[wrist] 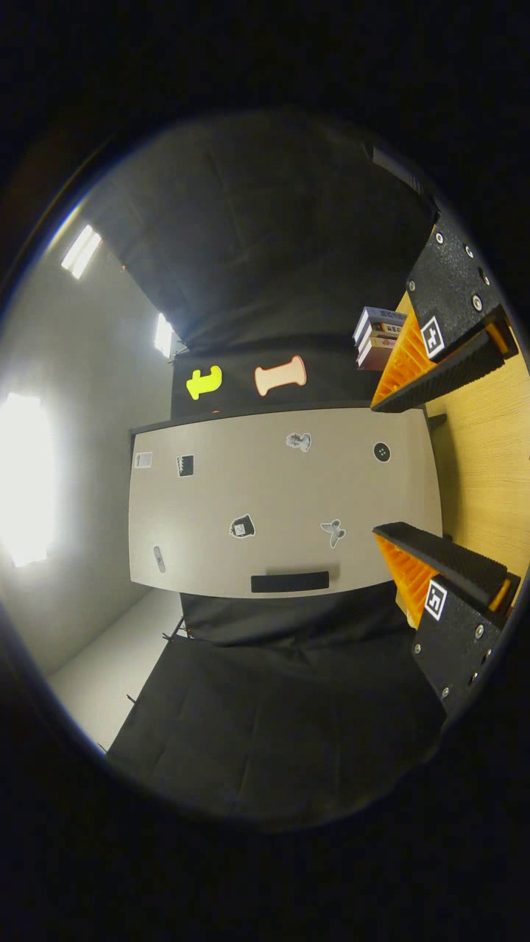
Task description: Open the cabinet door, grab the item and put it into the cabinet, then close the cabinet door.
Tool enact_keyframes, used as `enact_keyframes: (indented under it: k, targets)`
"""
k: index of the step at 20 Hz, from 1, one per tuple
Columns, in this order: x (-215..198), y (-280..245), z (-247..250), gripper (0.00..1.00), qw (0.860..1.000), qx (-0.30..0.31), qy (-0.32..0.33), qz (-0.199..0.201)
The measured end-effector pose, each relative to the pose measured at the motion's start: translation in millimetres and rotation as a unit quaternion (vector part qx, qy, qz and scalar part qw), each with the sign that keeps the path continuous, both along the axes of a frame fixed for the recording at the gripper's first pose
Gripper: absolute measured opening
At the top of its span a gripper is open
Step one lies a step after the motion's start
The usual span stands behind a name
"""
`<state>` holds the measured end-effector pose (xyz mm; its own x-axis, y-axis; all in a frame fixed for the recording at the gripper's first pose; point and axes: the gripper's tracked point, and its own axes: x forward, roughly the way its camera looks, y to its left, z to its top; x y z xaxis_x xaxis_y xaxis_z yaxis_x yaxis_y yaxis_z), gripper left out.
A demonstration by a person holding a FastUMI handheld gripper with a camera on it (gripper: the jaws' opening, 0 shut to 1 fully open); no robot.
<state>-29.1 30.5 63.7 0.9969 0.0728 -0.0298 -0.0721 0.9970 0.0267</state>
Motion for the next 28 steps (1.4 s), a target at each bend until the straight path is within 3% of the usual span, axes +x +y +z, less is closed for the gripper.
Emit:
enact_keyframes:
  k: [28]
  targets:
    - [5.0, -3.7, -9.7, 0.93, 1.000, -0.001, 0.010, 0.005]
